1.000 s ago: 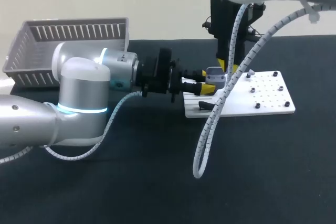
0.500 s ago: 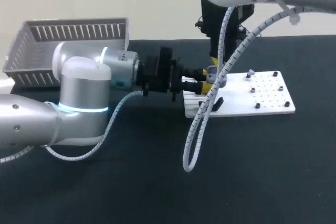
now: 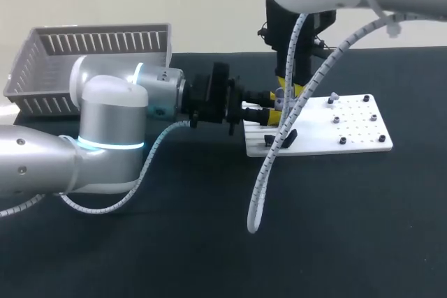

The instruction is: Pick up each earbud case from the left stands, insert the matching earbuds, close the lid, and place the case in the box.

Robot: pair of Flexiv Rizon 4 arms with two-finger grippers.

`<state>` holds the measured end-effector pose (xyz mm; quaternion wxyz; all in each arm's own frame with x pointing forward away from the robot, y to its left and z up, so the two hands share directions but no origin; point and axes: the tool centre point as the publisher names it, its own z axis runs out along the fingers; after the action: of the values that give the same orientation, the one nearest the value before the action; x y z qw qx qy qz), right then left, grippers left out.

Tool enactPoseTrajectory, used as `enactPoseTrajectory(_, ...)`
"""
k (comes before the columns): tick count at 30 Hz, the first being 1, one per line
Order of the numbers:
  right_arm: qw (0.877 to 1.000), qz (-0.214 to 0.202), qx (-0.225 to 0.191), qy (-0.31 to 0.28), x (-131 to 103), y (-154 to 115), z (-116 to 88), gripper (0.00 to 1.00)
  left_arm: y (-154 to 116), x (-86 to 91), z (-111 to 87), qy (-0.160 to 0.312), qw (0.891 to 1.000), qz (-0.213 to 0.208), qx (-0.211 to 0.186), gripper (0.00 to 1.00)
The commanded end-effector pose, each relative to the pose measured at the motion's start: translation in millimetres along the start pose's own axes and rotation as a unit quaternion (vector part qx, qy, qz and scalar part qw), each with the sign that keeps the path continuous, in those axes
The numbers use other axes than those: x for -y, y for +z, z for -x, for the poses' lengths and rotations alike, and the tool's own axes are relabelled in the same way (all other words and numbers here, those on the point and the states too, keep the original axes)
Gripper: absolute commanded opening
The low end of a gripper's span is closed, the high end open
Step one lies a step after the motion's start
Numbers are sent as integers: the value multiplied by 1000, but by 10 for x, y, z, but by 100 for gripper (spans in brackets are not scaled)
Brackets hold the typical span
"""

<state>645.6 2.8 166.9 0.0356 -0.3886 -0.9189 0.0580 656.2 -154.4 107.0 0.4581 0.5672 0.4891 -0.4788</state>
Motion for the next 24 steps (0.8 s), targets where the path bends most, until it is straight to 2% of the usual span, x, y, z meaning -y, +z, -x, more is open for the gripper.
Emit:
enactPoseTrajectory(1,1000,6,-2,3,32,11,-7,0,1,18,-6,1,1000,3,1,0)
enactPoseTrajectory(24,1000,3,-12,11,17,135,67,0,1,18,-6,1,1000,3,1,0)
